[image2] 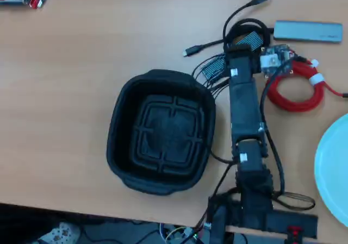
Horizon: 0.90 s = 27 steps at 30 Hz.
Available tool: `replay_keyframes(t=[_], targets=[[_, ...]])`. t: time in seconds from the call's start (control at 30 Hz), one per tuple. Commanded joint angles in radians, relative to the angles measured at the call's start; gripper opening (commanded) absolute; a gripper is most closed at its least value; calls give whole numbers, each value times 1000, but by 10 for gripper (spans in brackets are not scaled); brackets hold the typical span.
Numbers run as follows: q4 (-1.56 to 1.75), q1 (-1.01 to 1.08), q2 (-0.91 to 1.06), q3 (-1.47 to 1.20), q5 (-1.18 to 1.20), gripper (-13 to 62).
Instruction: Put a black charging cable in a black bowl and put a red charging cable in a green bowl
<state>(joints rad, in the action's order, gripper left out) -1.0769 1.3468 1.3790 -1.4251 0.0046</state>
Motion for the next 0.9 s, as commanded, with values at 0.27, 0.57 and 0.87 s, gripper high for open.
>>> replay_keyframes(t=[0.27, 0.57, 0.87], targets=[[-6, 2, -152, 176, 127, 231], [-6, 5, -206, 201, 141, 234], [-32, 29, -242, 215, 221, 232]])
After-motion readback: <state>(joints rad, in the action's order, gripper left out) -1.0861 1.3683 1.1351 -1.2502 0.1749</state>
